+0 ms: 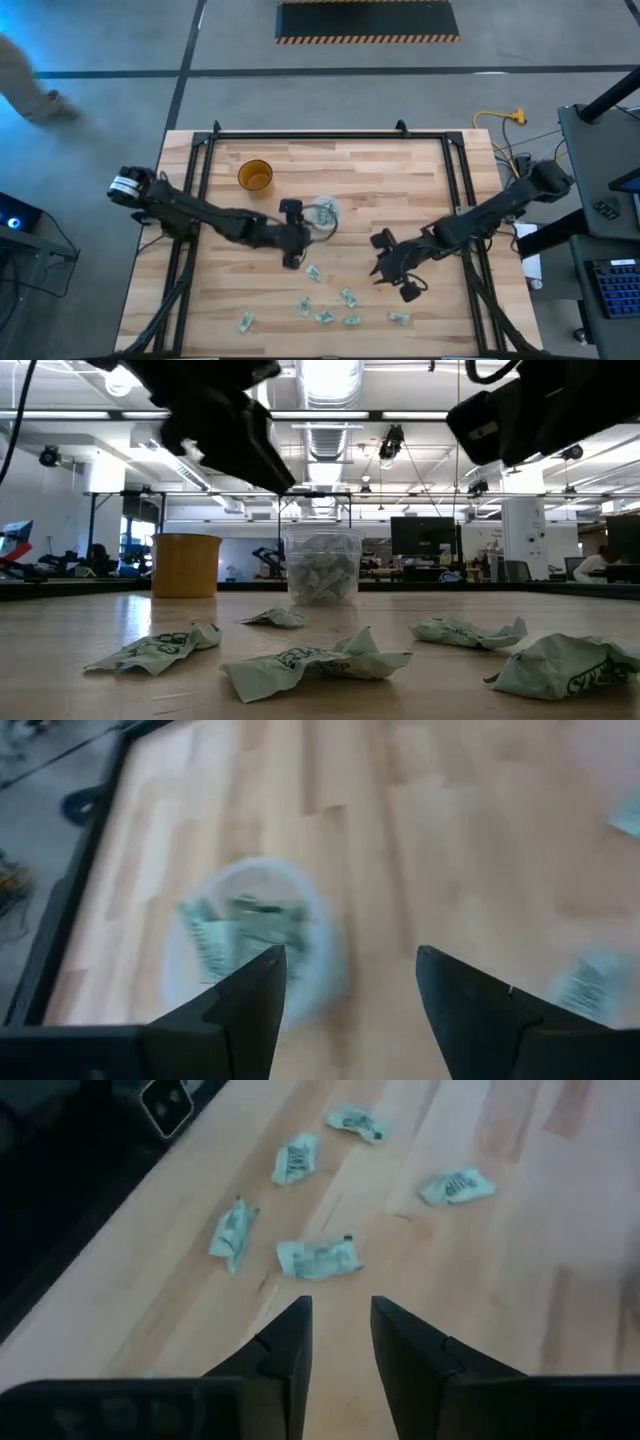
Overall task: Pick and place Stevia / Truvia into bins
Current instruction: Put the stevia packet into the transparent container
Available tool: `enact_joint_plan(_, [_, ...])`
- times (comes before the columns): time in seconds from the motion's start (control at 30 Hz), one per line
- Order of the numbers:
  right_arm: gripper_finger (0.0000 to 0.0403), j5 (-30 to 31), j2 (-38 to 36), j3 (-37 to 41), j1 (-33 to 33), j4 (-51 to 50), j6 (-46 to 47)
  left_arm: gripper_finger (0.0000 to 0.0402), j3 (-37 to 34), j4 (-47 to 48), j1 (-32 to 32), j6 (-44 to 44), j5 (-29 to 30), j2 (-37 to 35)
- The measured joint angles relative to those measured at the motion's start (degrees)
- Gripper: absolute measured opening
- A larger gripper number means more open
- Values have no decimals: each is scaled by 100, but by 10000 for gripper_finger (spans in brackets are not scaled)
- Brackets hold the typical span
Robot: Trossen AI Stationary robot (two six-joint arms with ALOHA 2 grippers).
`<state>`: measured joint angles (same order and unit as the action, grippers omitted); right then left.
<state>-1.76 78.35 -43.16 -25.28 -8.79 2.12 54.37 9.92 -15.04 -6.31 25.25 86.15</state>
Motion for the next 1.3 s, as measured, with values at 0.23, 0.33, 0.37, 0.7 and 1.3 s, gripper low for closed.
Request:
enact_joint_plan(0.23, [93,-60,943,-33,2,637,-93,208,-67,15,-656,4,7,-19])
enact_joint_plan(0.33, [100,-225,1320,-59,4,1141,-315,208,-67,11,-804,13,23,-19])
enact_joint_plan(0.37, [104,-275,1441,-55,4,1348,-399,208,-67,17,-844,14,47,-19])
enact_joint_plan(0.7, [148,-332,1965,-63,4,2432,-683,208,-67,15,-932,17,73,-19])
enact_joint_plan(1.3, [221,-322,2628,-61,7,2930,-835,208,-98,15,-938,160,73,-15])
